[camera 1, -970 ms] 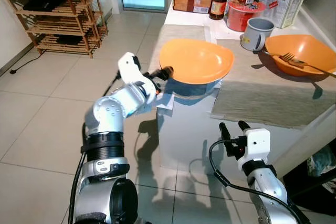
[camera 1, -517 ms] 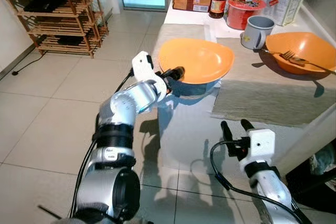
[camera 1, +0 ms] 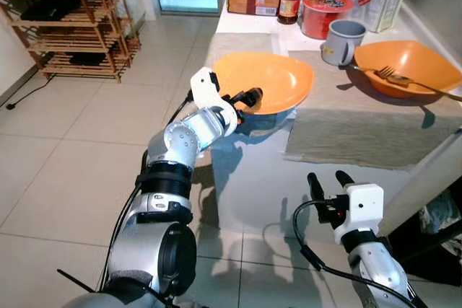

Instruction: Setting the table

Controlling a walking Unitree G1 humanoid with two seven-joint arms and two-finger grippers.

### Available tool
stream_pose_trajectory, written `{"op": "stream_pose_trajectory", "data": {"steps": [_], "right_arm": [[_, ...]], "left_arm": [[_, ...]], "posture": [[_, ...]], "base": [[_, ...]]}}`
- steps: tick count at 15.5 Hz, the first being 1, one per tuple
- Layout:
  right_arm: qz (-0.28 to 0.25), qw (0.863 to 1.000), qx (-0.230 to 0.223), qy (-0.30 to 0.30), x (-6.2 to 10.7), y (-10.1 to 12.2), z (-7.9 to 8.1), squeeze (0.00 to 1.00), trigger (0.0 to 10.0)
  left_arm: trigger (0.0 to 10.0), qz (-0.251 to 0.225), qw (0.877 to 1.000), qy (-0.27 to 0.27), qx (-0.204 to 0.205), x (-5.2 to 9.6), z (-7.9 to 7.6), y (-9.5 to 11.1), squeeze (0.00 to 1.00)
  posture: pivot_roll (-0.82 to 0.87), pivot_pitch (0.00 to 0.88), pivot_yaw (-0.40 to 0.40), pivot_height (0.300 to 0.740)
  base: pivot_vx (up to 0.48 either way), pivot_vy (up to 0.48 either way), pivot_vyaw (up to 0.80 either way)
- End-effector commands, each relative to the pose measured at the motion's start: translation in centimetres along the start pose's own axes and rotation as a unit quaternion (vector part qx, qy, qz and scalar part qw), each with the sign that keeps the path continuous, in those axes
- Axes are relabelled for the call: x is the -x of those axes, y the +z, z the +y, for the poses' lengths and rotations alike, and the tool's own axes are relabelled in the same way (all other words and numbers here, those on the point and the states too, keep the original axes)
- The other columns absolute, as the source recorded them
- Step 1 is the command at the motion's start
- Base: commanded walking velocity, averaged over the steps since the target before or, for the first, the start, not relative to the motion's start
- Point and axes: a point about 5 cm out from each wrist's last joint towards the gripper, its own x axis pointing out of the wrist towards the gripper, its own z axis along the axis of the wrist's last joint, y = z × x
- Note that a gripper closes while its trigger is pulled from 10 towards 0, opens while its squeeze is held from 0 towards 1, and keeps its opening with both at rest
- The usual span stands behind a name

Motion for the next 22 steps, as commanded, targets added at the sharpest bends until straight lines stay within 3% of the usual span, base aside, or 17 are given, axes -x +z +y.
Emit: {"op": "stream_pose_trajectory", "data": {"steps": [1, 2, 6, 8, 10, 14, 21, 22], "right_arm": [[0.005, 1.000, 0.002, 0.003, 0.1, 0.0, 0.0, 0.00, 10.0], [0.009, 1.000, 0.002, 0.004, 0.1, -0.2, -0.1, 0.00, 10.0], [0.017, 1.000, 0.002, 0.006, 0.2, -0.6, -0.2, 0.00, 10.0], [0.016, 1.000, 0.002, 0.005, 0.2, -0.7, -0.3, 0.00, 10.0], [0.018, 1.000, 0.002, 0.007, 0.2, -0.7, -0.3, 0.00, 10.0], [0.021, 1.000, 0.003, 0.010, 0.2, -0.8, -0.4, 0.00, 10.0], [0.027, 1.000, 0.003, 0.010, 0.2, -0.9, -0.4, 0.00, 10.0], [0.028, 1.000, 0.002, 0.009, 0.2, -0.9, -0.3, 0.00, 10.0]], "left_arm": [[2.8, 0.008, 1.000, -0.007, -0.006, -0.5, -0.7, -0.6, 0.00], [0.0, 0.003, 1.000, -0.003, -0.005, -0.6, -0.6, -0.5, 0.00], [0.0, -0.027, 1.000, 0.004, 0.010, -0.8, -0.2, 0.0, 0.00], [0.0, -0.086, 0.996, 0.006, 0.032, -0.8, 0.3, 1.1, 0.00], [0.0, -0.092, 0.995, 0.003, 0.040, -1.0, 0.5, 0.9, 0.00], [0.0, -0.076, 0.996, 0.012, 0.043, -1.4, 0.6, 0.0, 0.00], [0.0, -0.042, 0.999, 0.011, 0.008, -1.7, 0.5, -1.0, 0.00], [0.0, -0.046, 0.999, 0.008, -0.012, -1.6, 0.5, -0.8, 0.00]], "posture": [[-0.09, 0.000, 0.055, 0.740], [-0.09, 0.000, 0.049, 0.740], [-0.09, 0.000, 0.042, 0.740], [-0.09, 0.000, 0.035, 0.740], [-0.08, 0.003, 0.034, 0.740], [-0.08, 0.007, 0.030, 0.740], [-0.08, 0.012, 0.031, 0.740], [-0.08, 0.015, 0.034, 0.740]], "base": [[0.000, 0.000, 0.00], [0.000, 0.000, 0.00], [0.000, 0.000, 0.00], [0.000, 0.000, 0.00], [0.000, 0.000, 0.00], [0.000, 0.000, 0.00], [0.000, 0.000, 0.00], [0.000, 0.000, 0.00]]}}
